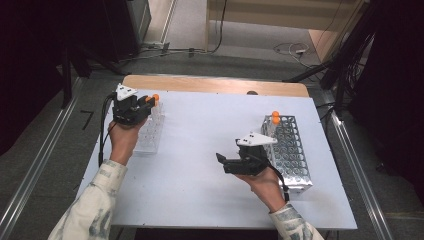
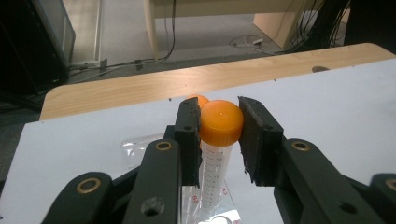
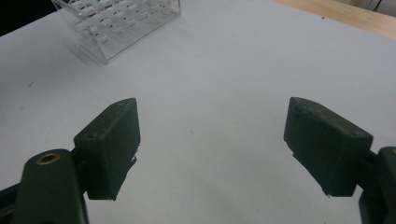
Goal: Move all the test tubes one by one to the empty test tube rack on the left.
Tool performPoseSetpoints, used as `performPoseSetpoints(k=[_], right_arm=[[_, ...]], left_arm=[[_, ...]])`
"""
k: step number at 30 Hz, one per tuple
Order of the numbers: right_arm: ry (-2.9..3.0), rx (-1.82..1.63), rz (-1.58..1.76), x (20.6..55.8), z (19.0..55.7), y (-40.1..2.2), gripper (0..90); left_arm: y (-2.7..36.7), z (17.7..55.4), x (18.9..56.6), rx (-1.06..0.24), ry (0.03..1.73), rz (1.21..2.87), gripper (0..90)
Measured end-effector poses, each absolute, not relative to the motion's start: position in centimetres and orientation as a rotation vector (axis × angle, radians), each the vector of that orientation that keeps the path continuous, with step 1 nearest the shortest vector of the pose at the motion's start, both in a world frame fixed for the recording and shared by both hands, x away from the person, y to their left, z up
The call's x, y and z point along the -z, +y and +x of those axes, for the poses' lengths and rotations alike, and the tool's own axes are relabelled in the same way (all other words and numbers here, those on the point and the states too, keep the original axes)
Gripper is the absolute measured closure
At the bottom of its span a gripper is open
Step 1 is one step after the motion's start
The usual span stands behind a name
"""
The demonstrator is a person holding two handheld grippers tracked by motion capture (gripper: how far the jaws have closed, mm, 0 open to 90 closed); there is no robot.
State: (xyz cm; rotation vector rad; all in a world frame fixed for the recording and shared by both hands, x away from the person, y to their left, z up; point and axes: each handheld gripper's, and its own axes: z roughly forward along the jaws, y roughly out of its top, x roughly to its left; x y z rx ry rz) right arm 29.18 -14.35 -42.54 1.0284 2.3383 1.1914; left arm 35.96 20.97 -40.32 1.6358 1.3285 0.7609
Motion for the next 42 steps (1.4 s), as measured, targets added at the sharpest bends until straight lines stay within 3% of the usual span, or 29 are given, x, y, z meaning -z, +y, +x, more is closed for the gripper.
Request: performPoseSetpoints(k=[14,32,42], right_arm=[[2.338,-1.189,1.028,42.6,29.2,-14.3,17.1],[2.320,-1.198,1.043,42.4,29.2,-14.8,17.1],[2.285,-1.196,1.070,42.0,29.4,-15.9,17.1]], left_arm=[[20.7,35.9,41.9,-0.745,1.358,1.657,68.5],[19.9,34.0,41.1,-0.687,1.367,1.592,20.5],[19.8,32.4,41.8,-0.707,1.369,1.564,18.6]])
